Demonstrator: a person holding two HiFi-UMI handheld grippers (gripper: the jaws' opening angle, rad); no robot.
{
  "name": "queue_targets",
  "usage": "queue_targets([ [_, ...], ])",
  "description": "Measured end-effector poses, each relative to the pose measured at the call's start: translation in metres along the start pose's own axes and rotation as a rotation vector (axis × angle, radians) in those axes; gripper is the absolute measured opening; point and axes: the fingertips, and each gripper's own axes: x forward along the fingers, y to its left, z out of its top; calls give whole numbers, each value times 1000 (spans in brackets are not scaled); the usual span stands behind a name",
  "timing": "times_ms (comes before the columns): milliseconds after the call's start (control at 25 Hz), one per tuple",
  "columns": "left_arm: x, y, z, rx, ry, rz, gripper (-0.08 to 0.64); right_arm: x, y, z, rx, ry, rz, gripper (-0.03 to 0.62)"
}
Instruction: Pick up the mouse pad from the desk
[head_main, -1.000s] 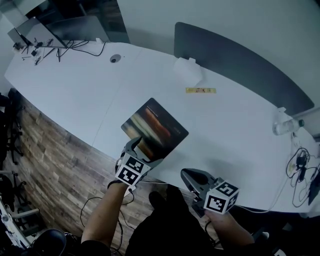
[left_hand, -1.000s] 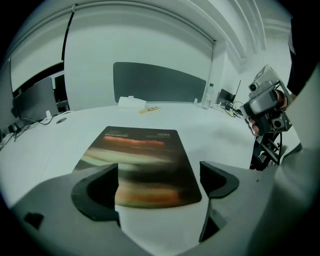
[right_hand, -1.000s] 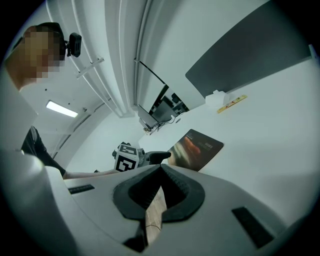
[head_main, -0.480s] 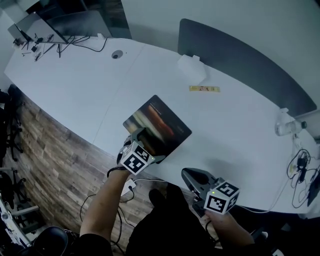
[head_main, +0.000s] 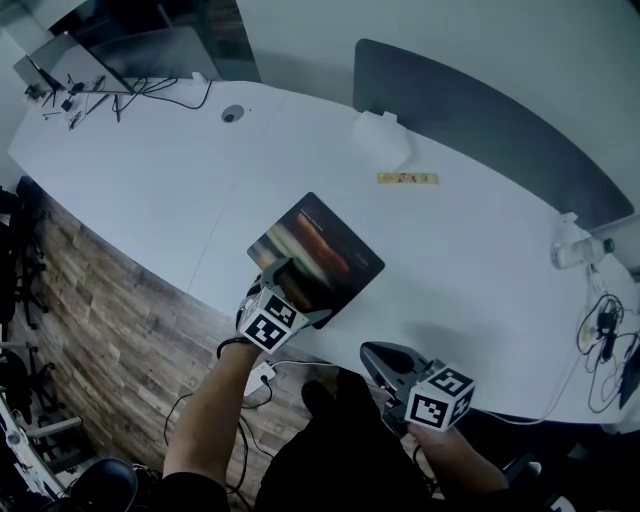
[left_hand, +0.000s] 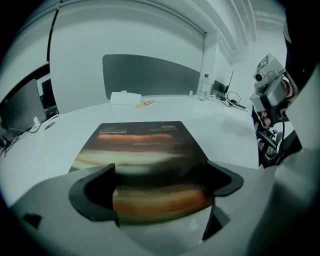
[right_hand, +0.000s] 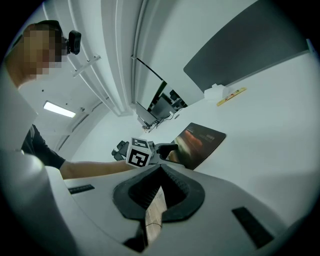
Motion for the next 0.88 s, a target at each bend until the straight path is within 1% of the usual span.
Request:
queue_targets([
  [80, -1, 3, 1, -10, -15, 10, 566, 1, 1, -2, 3, 0, 1, -9],
  [120, -4, 8, 3, -26, -27, 29, 550, 1, 2, -3, 3, 0, 2, -9],
  [160, -9, 15, 7, -48, -37, 55, 477, 1, 3, -4, 4, 0, 4, -9],
  [200, -13, 22, 9, -68, -44, 80, 343, 1, 4, -5, 4, 1, 6, -9],
  [240, -16, 28, 10, -77, -45, 93, 267, 1, 5, -6, 5, 2, 7, -9],
  [360, -16, 32, 12, -67, -43, 88, 255, 1, 3, -8, 8, 2, 3, -9],
  [560, -17, 32, 11, -74, -44, 95, 221, 2, 4, -7, 9, -1, -5, -9],
  [600, -18, 31, 11, -73, -40, 100, 185, 2, 5, -5, 5, -2, -3, -9],
  [640, -18, 29, 12, -74, -37, 107, 107, 3, 7, -3, 0, -3, -2, -9],
  [680, -18, 27, 12, -79, -38, 115, 80, 3, 9, -1, -5, -5, 0, -9],
  [800, -22, 20, 14, -98, -51, 132, 56, 3, 15, 3, -22, -8, 4, -9],
  [880, -30, 15, 17, -80, -62, 147, 46, 2, 21, 6, -37, -7, 3, -9],
])
